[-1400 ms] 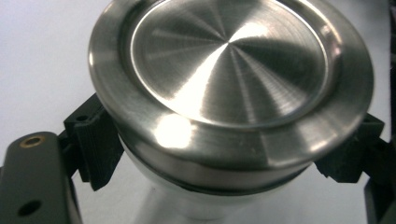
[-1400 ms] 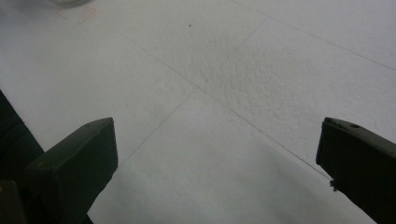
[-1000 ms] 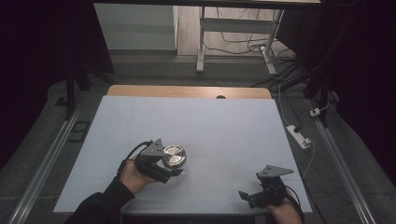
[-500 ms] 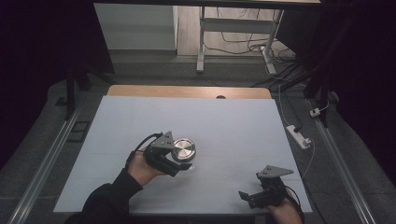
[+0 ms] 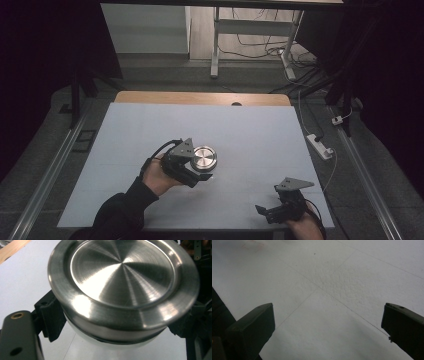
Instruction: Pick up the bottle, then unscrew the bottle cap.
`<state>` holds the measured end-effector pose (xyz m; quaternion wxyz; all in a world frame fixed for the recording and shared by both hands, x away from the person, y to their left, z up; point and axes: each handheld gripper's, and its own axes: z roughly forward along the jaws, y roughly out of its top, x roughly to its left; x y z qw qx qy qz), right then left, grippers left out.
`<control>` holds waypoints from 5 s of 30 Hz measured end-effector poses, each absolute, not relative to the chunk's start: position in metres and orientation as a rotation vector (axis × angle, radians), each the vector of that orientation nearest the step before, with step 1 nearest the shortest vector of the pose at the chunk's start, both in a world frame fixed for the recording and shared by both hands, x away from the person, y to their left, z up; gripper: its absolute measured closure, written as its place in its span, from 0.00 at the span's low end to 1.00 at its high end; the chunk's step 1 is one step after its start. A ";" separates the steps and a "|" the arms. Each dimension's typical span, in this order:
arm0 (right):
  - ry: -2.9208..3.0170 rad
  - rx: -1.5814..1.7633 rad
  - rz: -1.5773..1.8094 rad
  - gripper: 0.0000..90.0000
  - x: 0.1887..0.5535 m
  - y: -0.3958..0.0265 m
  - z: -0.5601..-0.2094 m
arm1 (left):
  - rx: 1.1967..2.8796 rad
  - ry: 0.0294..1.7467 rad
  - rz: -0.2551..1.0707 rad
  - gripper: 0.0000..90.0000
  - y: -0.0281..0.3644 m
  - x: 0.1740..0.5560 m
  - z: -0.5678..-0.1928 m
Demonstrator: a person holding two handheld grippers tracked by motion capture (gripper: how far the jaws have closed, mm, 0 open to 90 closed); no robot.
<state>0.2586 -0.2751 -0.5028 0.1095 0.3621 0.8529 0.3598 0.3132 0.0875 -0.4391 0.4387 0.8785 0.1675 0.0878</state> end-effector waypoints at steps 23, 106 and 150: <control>2.418 0.980 1.196 0.00 0.252 -0.271 -0.490 | 2.179 0.425 0.159 0.18 0.088 0.315 -0.448; 2.461 0.667 1.389 0.00 0.281 -0.159 -0.416 | 2.183 0.375 0.142 0.18 0.086 0.311 -0.446; 2.659 0.331 1.603 0.21 0.310 -0.118 -0.407 | 2.188 0.182 -0.007 0.18 0.089 0.308 -0.437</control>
